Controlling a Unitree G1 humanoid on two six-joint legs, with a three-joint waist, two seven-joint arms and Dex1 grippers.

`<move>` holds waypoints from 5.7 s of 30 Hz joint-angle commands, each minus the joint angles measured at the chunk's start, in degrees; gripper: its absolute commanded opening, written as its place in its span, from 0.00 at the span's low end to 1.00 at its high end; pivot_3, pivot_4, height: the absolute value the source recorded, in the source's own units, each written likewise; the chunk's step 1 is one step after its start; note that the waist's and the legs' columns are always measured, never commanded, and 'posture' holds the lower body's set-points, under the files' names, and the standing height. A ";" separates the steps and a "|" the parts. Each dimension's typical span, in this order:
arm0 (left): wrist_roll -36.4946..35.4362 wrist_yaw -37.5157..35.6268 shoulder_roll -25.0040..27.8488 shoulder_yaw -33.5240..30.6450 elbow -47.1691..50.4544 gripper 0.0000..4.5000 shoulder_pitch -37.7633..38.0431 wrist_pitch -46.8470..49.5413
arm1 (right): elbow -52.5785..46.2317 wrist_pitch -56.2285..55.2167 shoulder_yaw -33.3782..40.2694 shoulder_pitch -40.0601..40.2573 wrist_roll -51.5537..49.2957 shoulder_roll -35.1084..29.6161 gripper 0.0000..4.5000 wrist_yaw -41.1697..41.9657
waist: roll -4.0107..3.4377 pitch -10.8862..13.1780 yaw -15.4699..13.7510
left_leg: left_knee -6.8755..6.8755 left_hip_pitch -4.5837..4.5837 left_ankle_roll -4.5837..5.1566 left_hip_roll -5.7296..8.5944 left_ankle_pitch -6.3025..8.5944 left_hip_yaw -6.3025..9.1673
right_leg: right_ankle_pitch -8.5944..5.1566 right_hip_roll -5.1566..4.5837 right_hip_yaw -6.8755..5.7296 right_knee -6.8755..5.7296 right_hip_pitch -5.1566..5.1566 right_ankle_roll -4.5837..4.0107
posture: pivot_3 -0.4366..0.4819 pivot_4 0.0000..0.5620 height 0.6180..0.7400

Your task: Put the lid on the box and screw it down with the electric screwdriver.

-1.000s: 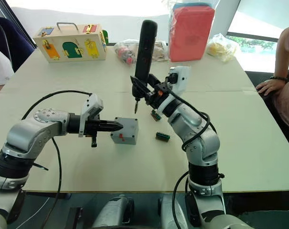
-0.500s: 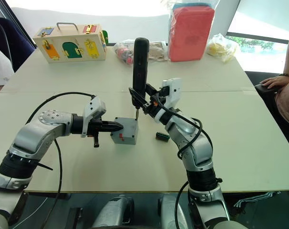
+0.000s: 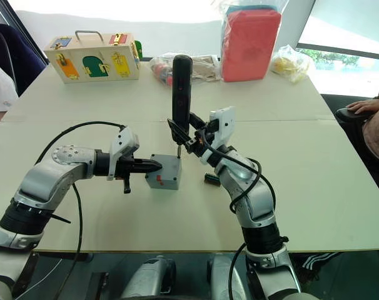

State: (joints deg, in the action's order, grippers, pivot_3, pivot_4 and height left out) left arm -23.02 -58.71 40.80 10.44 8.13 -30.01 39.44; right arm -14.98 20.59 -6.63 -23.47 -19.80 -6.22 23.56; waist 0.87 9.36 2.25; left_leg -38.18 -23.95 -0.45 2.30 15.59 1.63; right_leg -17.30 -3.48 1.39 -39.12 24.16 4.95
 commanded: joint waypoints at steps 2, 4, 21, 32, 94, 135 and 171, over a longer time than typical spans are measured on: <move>1.22 0.41 -0.25 1.38 0.64 0.00 0.89 0.75 | -0.12 -0.76 -2.26 2.90 1.55 -0.46 0.41 0.78 | -0.01 -0.01 -0.01 | 0.04 0.23 0.03 0.00 0.02 0.00 | 0.00 0.00 0.00 0.01 -0.20 0.00 | 0.48 0.27 0.98; 1.27 0.48 -0.52 1.60 0.88 0.00 1.07 0.81 | 0.69 -2.24 -2.97 3.25 2.74 -0.35 0.41 0.84 | -0.01 -0.01 0.00 | 0.14 0.65 0.09 -0.01 0.06 0.01 | -0.02 0.00 0.00 0.10 -0.63 0.00 | 0.48 0.27 0.98; 2.96 2.20 -2.20 2.56 0.90 0.00 2.38 0.39 | 4.84 5.48 -4.22 3.73 2.99 -2.82 0.41 1.98 | -0.08 -0.80 -0.07 | 0.58 1.68 0.21 -0.05 0.15 0.06 | -0.05 0.02 -0.02 0.81 -1.79 -0.03 | 0.48 0.27 0.98; 3.42 2.35 -2.64 2.71 0.30 0.00 2.92 0.03 | 4.34 7.12 -3.97 3.23 3.52 -3.33 0.41 1.73 | -0.08 -1.55 -0.07 | 0.96 1.91 0.21 -0.05 0.15 0.06 | -0.05 -0.02 0.00 1.02 -1.94 -0.04 | 0.48 0.27 0.98; -2.05 -6.06 3.53 0.46 7.85 0.00 -2.86 -0.02 | 27.79 71.91 10.50 -14.26 -64.52 -47.86 0.99 -39.56 | -0.42 0.05 -1.63 | 0.12 0.35 0.68 -0.09 0.26 -0.14 | 0.05 -0.07 -0.03 1.14 -0.91 0.00 | 0.48 0.27 0.98; 2.06 7.24 -0.44 -5.01 -2.24 0.00 3.58 -0.32 | -13.84 30.22 -10.39 -1.03 -19.93 -33.37 0.99 10.21 | -0.31 0.07 -1.63 | 0.05 0.34 0.71 -0.03 0.30 -0.04 | 0.13 -0.19 -0.09 1.12 -0.85 0.14 | 0.48 0.27 0.98; 3.70 0.15 3.65 -5.36 -3.13 0.00 6.67 -0.34 | -3.47 25.63 -11.52 -9.64 -5.25 -31.71 0.99 20.69 | -0.31 0.07 -1.15 | 0.14 0.35 0.65 -0.01 0.28 -0.05 | 0.13 -0.18 -0.06 1.06 -0.75 0.14 | 0.48 0.27 0.98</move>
State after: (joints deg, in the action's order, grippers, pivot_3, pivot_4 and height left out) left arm -17.13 -57.27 43.04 6.30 -0.26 -25.10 36.94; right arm -21.48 51.01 -16.70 -31.64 -28.96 -38.21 43.28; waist 0.56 9.43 1.10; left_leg -38.05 -23.59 0.21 2.29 15.87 1.59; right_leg -17.17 -3.66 1.33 -38.05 23.43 5.09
